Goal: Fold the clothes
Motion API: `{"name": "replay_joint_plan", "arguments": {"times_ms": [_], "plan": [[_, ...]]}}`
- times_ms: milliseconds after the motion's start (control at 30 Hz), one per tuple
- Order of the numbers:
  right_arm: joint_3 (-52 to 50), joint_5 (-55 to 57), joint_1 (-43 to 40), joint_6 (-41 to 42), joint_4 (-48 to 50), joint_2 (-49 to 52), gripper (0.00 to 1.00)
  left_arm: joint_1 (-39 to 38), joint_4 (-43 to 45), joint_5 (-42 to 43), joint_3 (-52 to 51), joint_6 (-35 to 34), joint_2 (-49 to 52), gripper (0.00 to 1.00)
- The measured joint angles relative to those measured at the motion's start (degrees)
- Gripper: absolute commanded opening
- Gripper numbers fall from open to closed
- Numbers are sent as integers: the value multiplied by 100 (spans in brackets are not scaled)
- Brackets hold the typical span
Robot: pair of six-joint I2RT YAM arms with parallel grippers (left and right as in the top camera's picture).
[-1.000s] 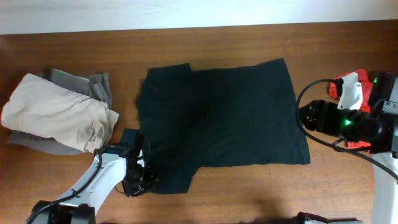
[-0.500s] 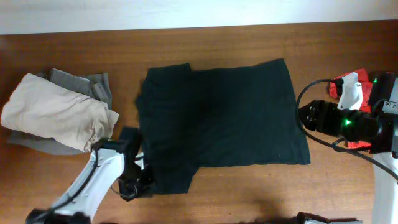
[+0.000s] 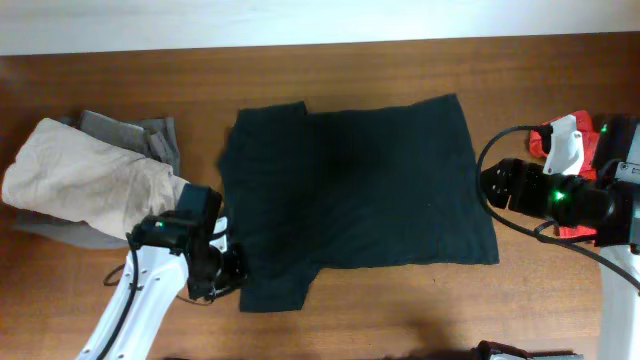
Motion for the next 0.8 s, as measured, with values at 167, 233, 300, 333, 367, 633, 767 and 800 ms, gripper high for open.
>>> {"name": "replay_joint_plan", "arguments": {"times_ms": [167, 233, 300, 333, 367, 633, 767, 800], "plan": [[0, 0, 0, 0, 2, 0, 76, 83, 621, -20, -774, -197, 52, 63], [0, 0, 0, 0, 2, 0, 76, 168, 815, 39, -1025, -245, 111, 64], [0, 0, 0, 0, 2, 0, 75, 225, 968, 96, -1191, -293, 181, 63], [0, 0, 0, -2, 2, 0, 75, 236, 1040, 114, -1237, -302, 227, 63], [0, 0, 0, 0, 4, 0, 76, 238, 1102, 125, -1261, -306, 269, 63], [0, 0, 0, 0, 4, 0, 75, 254, 1438, 337, -1257, -369, 999, 42], [0, 0, 0, 2, 4, 0, 76, 291, 1453, 487, -1191, -442, 1261, 14], [0, 0, 0, 0, 9, 4, 75, 289, 1469, 533, -1187, -455, 1303, 11]]}}
